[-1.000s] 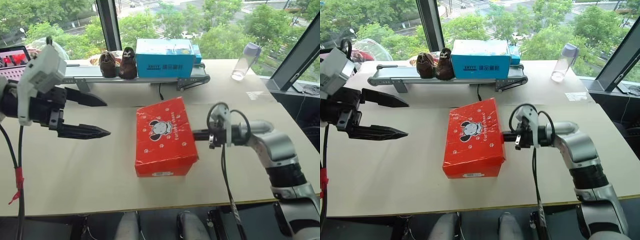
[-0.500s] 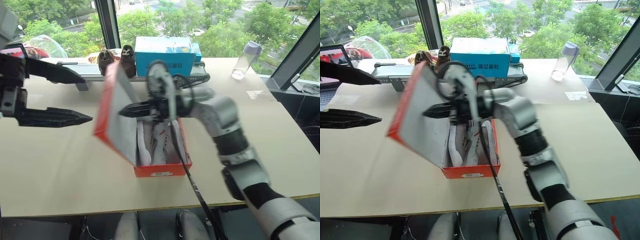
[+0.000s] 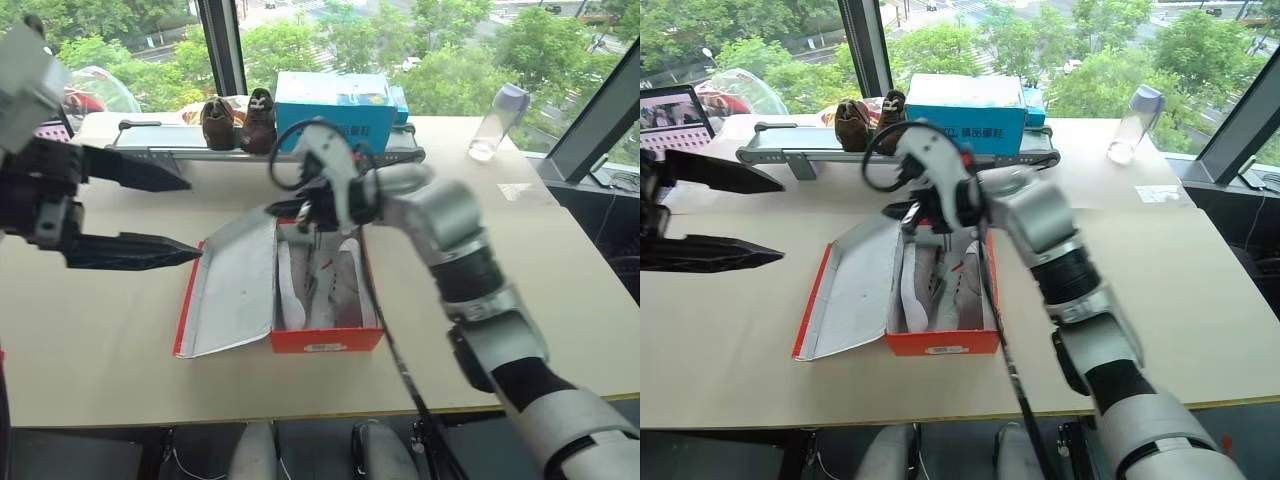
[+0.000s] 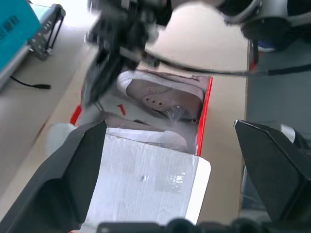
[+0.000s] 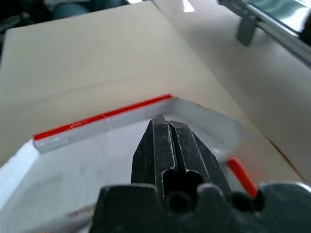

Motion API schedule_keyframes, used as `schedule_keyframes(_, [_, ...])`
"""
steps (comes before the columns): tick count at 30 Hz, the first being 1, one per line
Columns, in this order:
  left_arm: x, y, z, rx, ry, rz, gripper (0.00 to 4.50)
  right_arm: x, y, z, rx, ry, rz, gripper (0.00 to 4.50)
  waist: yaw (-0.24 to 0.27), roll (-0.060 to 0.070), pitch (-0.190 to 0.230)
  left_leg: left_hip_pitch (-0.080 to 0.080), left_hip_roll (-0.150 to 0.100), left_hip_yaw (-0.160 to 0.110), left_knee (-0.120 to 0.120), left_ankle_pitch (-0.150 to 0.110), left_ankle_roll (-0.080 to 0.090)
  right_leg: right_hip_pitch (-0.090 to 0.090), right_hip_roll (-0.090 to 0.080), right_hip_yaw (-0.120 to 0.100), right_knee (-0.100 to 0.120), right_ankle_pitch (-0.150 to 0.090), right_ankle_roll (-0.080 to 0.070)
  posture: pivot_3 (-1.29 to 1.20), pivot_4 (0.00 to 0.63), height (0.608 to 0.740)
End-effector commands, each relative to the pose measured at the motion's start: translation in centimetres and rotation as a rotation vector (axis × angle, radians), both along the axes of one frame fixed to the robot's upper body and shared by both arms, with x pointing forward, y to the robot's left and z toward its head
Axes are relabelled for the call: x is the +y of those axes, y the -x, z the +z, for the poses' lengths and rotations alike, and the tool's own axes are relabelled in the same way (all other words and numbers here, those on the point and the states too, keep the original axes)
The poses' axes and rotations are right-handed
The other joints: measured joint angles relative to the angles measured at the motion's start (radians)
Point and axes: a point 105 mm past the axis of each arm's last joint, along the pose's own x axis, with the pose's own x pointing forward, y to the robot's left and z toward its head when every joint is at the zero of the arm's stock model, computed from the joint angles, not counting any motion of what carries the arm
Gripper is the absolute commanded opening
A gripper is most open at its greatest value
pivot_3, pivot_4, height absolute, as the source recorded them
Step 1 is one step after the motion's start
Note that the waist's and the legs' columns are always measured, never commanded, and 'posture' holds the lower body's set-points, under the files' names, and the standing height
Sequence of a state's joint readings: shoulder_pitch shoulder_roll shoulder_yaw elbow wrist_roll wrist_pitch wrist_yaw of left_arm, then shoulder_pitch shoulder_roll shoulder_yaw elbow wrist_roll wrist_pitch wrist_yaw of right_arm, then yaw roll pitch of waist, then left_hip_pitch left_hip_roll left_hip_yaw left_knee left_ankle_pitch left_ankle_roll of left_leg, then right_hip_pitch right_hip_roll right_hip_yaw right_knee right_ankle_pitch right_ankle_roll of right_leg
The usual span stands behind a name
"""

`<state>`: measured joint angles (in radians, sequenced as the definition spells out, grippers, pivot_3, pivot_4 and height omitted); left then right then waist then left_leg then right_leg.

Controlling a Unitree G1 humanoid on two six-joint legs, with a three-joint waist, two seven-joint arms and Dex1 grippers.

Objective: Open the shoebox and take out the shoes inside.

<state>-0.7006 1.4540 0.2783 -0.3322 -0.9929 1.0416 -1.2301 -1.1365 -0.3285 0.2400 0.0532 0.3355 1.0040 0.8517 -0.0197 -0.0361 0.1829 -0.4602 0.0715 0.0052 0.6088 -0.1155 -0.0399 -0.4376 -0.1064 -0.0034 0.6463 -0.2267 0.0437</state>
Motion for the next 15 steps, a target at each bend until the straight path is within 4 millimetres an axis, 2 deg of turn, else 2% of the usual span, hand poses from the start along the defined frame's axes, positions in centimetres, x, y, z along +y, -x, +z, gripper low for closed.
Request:
schedule_keyframes(1, [1.0,-1.8,-0.5,-0.053,-0.03,0.026,4.5,-2.0,1.8,-0.3,0.081,0.044,-0.002,1.07,-0.002,0.001,0.0,0.0,0.0,0.0,-0.001,0.0,0.0,0.0,0.0,0.001,0.001,0.0,0.0,0.0,0.15,0.74])
schedule_keyframes(5, [2.4,-3.6,-2.0,-0.05,-0.074,0.045,4.5,-3.5,2.8,-2.0,0.203,0.066,-0.041,2.48,-0.002,0.001,0.0,0.001,0.002,0.0,0.0,0.0,0.0,-0.001,0.004,0.002,0.002,-0.001,-0.001,0.0,0.15,0.74])
schedule_keyframes(9, [3.5,-4.9,-2.9,-0.047,-0.095,0.067,4.5,-3.2,4.6,-3.1,0.314,0.054,-0.009,3.93,0.002,0.001,0.0,0.001,0.002,0.0,0.0,0.0,0.0,-0.001,0.004,0.003,0.001,-0.001,-0.001,0.0,0.15,0.74])
schedule_keyframes(11, [3.6,-5.1,-3.2,-0.043,-0.099,0.066,4.5,-2.8,5.3,-3.6,0.36,0.04,0.001,4.47,0.003,0.0,0.0,0.0,0.002,0.0,0.0,0.0,0.0,-0.002,0.004,0.003,0.001,-0.001,-0.001,0.0,0.15,0.74])
schedule_keyframes(15, [3.6,-5.3,-3.3,-0.039,-0.095,0.058,4.5,-1.9,6.2,-4.6,0.429,0.026,0.015,4.47,0.006,0.0,0.0,0.0,0.002,0.0,0.001,0.0,0.0,-0.001,0.004,0.003,0.001,-0.001,-0.001,0.0,0.15,0.74])
